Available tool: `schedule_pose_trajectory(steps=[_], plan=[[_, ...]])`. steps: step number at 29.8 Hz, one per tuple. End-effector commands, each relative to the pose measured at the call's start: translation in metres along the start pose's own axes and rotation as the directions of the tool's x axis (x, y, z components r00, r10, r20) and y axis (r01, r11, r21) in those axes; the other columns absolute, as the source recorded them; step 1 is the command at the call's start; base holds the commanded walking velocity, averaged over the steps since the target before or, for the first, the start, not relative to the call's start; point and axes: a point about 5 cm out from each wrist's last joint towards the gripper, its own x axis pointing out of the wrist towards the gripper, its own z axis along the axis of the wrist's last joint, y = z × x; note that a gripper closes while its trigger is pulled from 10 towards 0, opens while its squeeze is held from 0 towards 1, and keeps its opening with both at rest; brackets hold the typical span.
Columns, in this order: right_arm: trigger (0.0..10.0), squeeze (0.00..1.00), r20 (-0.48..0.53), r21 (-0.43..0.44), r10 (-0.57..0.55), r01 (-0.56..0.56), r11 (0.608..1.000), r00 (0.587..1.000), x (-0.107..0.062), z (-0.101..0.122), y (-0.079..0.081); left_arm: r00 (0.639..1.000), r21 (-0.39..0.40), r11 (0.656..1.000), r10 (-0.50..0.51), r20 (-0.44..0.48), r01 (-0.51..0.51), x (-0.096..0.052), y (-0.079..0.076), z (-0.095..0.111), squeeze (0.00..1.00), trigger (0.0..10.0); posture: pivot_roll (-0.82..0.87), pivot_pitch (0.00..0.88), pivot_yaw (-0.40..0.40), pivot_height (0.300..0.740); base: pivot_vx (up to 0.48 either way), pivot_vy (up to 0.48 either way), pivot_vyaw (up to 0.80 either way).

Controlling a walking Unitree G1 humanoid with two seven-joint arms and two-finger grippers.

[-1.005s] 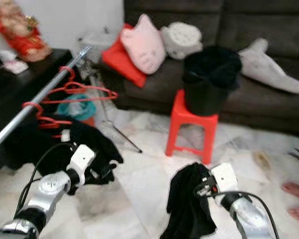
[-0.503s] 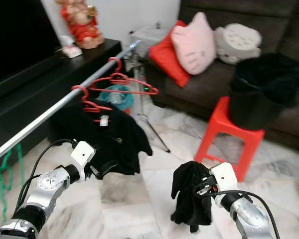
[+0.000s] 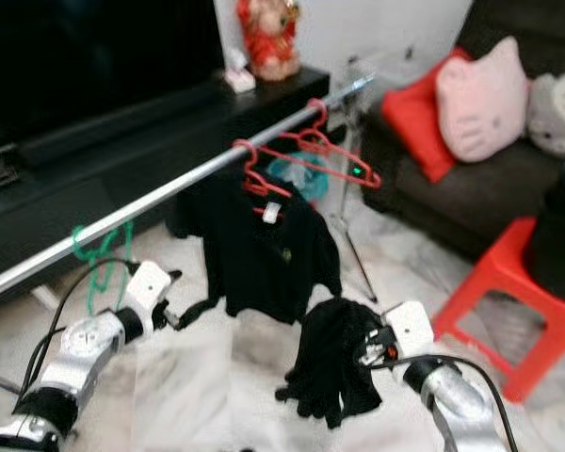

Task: Hang hanger

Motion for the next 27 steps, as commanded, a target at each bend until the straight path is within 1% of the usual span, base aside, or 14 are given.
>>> schedule_pose_trajectory(steps=[1,6,9,12,13,16,17,19,20,22,23,25,26,27], plan=[[10.0,0.00,0.030,-0.007,0.003,-0.002,1.000,1.000,0.002,0.008,-0.001,1.000,-0.008,1.000,-0.009,-0.005,0.008,-0.001,-0.002,0.000,0.00,10.0,0.01,0.017,0.060,0.740,0.000,0.000,0.47],[10.0,0.00,0.025,0.014,-0.023,0.023,1.000,0.999,0.004,0.007,-0.003,0.999,-0.055,0.998,0.023,-0.038,-0.025,-0.002,-0.005,-0.011,0.00,10.0,0.01,0.015,0.058,0.740,0.000,0.000,0.00],[10.0,0.00,0.015,0.016,-0.025,0.025,1.000,1.000,0.006,0.004,-0.001,0.997,-0.130,0.990,0.039,-0.071,-0.048,-0.006,-0.010,-0.024,0.00,10.0,0.01,0.013,0.057,0.740,0.000,0.000,0.00],[10.0,0.00,0.005,0.025,-0.019,0.019,1.000,1.000,0.006,0.001,0.003,0.992,-0.203,0.974,0.080,-0.093,-0.098,-0.013,-0.008,-0.034,0.00,10.0,0.01,0.010,0.052,0.740,0.000,0.000,0.00],[10.0,0.00,-0.003,0.028,-0.017,0.017,0.999,1.000,0.006,-0.002,0.003,0.989,-0.216,0.970,0.087,-0.121,-0.112,-0.016,-0.009,-0.041,0.00,10.0,0.02,0.008,0.049,0.740,0.000,0.000,0.00],[10.0,0.00,-0.011,0.029,-0.014,0.014,0.999,1.000,0.006,-0.004,0.005,0.978,-0.221,0.967,0.086,-0.188,-0.127,-0.023,-0.014,-0.056,0.00,10.0,0.03,0.000,0.046,0.740,0.000,0.000,0.00],[10.0,0.00,-0.011,0.029,-0.013,0.013,0.999,1.000,0.007,-0.003,0.006,0.968,-0.218,0.965,0.091,-0.234,-0.144,-0.027,-0.018,-0.065,0.00,10.0,0.02,0.000,0.045,0.740,0.000,0.000,0.00],[10.0,0.00,-0.010,0.029,-0.014,0.014,0.999,1.000,0.008,-0.003,0.006,0.956,-0.210,0.965,0.095,-0.277,-0.157,-0.031,-0.022,-0.074,0.00,10.0,0.02,0.000,0.045,0.740,0.000,0.000,0.00],[10.0,0.00,-0.008,0.029,-0.015,0.015,0.999,1.000,0.009,-0.002,0.005,0.948,-0.213,0.963,0.097,-0.305,-0.167,-0.034,-0.024,-0.080,0.00,10.0,0.02,0.000,0.045,0.740,0.000,0.000,0.00],[10.0,0.00,-0.007,0.029,-0.018,0.018,0.999,1.000,0.010,-0.002,0.004,0.913,-0.202,0.958,0.111,-0.393,-0.203,-0.044,-0.030,-0.096,0.00,10.0,0.03,0.000,0.041,0.740,0.000,0.000,0.00],[10.0,0.00,-0.009,0.029,-0.018,0.018,0.999,1.000,0.010,-0.003,0.004,0.890,-0.185,0.956,0.128,-0.437,-0.228,-0.048,-0.032,-0.102,0.00,10.0,0.03,0.000,0.041,0.740,0.000,0.000,0.00],[10.0,0.00,-0.013,0.028,-0.017,0.018,0.999,1.000,0.011,-0.004,0.004,0.827,-0.148,0.942,0.180,-0.533,-0.301,-0.061,-0.035,-0.117,0.00,10.0,0.03,0.000,0.042,0.740,0.000,0.000,0.00],[10.0,0.00,-0.013,0.028,-0.017,0.018,0.999,1.000,0.011,-0.004,0.004,0.827,-0.148,0.942,0.180,-0.533,-0.301,-0.061,-0.035,-0.117,0.00,10.0,0.03,0.000,0.042,0.740,0.000,0.000,0.00],[10.0,0.00,-0.013,0.028,-0.017,0.018,0.999,1.000,0.011,-0.004,0.004,0.805,-0.144,0.934,0.197,-0.559,-0.328,-0.064,-0.035,-0.121,0.00,10.0,0.03,0.000,0.042,0.740,0.000,0.000,0.00]])
